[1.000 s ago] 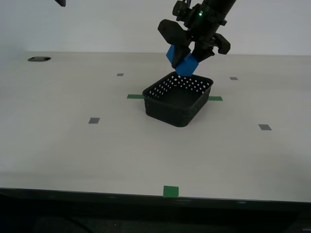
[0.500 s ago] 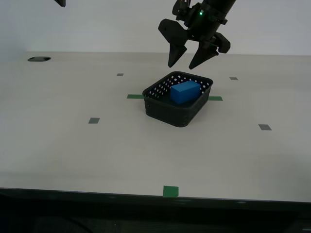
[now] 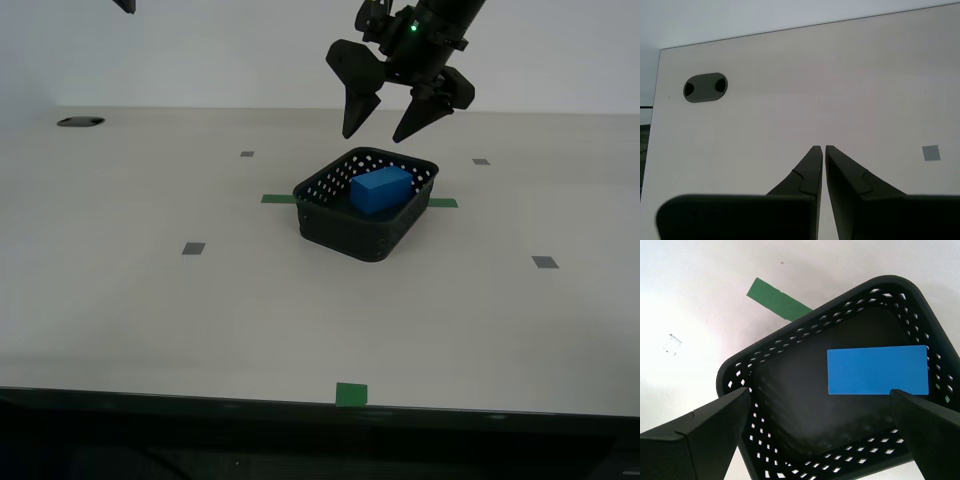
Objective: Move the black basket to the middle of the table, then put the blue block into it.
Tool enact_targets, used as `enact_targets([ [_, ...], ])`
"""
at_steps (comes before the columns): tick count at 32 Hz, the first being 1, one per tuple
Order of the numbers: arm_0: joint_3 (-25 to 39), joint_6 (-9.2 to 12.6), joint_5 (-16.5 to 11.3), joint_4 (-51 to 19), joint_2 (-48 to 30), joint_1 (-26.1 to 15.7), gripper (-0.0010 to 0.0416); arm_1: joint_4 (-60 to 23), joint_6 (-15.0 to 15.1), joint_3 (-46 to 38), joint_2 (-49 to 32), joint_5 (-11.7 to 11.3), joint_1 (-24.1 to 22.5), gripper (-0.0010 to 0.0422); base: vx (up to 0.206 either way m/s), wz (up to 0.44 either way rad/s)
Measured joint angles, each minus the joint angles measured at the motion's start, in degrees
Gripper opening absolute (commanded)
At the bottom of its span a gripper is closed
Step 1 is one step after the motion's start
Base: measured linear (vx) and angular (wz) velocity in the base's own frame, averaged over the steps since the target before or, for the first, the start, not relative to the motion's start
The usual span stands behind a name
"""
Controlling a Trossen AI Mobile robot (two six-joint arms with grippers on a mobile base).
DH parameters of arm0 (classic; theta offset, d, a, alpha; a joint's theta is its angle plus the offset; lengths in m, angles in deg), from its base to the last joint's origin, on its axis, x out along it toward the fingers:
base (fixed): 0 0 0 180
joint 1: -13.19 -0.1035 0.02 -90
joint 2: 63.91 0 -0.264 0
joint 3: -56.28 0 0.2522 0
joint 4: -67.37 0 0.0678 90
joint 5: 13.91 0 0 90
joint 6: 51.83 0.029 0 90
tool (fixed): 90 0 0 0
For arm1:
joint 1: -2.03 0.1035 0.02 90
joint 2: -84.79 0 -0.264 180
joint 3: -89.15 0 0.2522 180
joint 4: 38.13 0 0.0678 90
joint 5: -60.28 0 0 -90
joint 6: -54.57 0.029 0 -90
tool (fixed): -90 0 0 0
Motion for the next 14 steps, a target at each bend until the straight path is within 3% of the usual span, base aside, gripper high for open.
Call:
enact_targets([
  [14,0.0,0.0,0.0,0.3,0.0,0.0,0.0387,0.0,0.0,0.0,0.0,0.0,0.0,0.0007,0.000,0.000],
])
